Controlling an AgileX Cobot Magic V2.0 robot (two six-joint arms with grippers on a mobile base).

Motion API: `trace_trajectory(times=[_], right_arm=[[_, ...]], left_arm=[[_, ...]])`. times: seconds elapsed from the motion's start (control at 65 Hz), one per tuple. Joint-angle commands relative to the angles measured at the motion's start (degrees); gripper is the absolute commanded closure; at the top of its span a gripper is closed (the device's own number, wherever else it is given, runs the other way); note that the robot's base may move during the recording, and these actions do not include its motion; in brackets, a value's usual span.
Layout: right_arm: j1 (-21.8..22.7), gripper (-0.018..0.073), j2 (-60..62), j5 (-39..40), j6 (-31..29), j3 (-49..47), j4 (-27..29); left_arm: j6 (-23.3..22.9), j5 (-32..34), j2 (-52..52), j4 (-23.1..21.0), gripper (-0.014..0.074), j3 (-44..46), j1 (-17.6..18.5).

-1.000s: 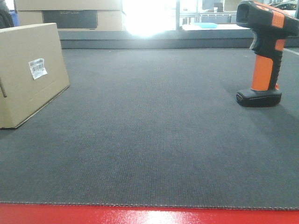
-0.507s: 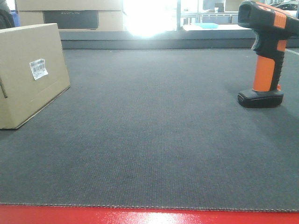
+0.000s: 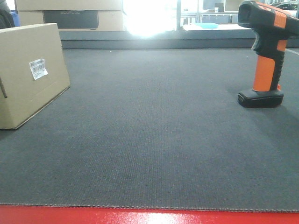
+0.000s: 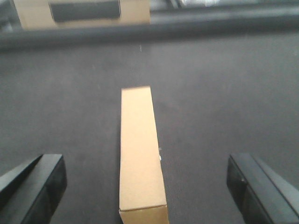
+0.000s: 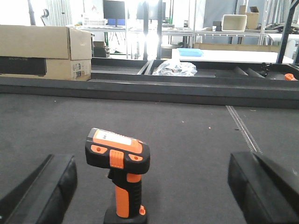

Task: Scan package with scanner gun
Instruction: 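Approach the table and position both grippers above the box and scanner, then grasp the tan cardboard box with the left gripper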

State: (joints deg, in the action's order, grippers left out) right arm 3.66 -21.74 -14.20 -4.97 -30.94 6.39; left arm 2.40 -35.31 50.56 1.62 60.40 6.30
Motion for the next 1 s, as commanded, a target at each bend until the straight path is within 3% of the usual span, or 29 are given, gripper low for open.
trace_trajectory(times=[0.0, 0.231, 0.431, 0.677, 0.984], right_arm=[[-0.36, -0.0001, -0.24, 1.51, -0.01, -0.43, -0.04], [-1.66, -0.0001, -0.24, 1.51, -0.01, -0.43, -0.04], [-2.08, -0.0001, -0.24, 1.40, -0.01, -0.43, -0.04], [-3.13, -0.0001, -0.24, 0.90, -0.01, -0.43, -0.04], [-3.13, -0.0001, -0.24, 0.90, -0.01, -0.43, -0.04]], left_arm=[[0.00, -7.40, 6.86, -1.00, -0.0012, 7.60, 0.37], [0.68, -25.41, 25.10, -2.10, -0.0012, 27.31, 0.26], [3.84, -34.24, 38.04, -4.39, -0.0012, 38.71, -1.09], [6.64, -34.65, 47.54, -5.94, -0.0012, 42.78, -4.41], [6.80, -34.65, 53.61, -5.29, -0.0012, 42.78, -4.36]])
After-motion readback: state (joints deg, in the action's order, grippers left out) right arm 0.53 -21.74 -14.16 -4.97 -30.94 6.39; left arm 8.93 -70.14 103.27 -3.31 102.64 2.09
